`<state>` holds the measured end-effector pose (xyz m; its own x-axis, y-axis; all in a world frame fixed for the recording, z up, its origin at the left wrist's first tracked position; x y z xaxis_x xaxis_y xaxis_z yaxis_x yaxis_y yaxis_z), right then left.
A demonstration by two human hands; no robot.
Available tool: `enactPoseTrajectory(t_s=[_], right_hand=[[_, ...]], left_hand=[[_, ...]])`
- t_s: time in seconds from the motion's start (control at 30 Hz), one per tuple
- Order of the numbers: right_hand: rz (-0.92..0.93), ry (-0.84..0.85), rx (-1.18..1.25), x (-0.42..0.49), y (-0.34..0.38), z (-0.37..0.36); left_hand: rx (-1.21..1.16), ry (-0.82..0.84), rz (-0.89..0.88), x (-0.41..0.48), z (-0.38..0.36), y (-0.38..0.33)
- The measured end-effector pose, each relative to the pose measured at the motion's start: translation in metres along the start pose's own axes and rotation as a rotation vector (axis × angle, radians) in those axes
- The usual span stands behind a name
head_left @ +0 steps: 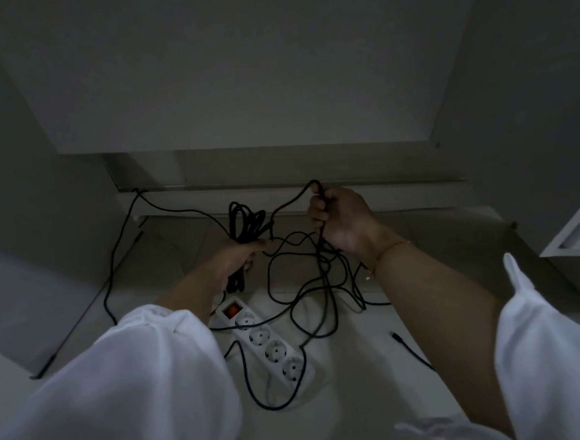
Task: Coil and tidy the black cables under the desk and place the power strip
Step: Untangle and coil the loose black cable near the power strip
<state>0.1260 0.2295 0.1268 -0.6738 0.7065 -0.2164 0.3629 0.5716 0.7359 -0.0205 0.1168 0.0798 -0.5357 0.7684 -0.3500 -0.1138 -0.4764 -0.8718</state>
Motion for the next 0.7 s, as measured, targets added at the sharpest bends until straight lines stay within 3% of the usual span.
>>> enactPoseTrajectory(t_s=[0.17,0.33,0.43,0.7], right_hand=[[0.054,-0.028,-0.328,-0.001,-0.002,0.004],[-0.076,-0.068,-0.56,-0.011,-0.007,0.007],[-0.078,-0.146,-0.721,-0.013,-0.01,0.004],[-0.047,0.027,-0.859,-0.01,-0.01,-0.017]], left_hand=[[-0.296,-0.063,0.009,0.0,0.006,-0.007],[-0.386,-0.032,-0.034,-0.003,0.003,-0.011],[-0.328,0.037,-0.081,-0.004,-0.003,-0.015],[0.006,0.082,-0.207,-0.008,-0.014,-0.019]])
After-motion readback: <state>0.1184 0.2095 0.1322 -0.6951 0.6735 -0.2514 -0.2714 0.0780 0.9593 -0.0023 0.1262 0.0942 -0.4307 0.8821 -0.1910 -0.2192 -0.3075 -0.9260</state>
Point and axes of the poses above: each hand's wrist, its own x-axis towards the middle knuckle, its own z-axis out of the back of the hand, y = z × x, the point moved 2 cm from there along x, towards the middle knuckle, and after that the axes turned 7 degrees about x, right-handed, at the moved point
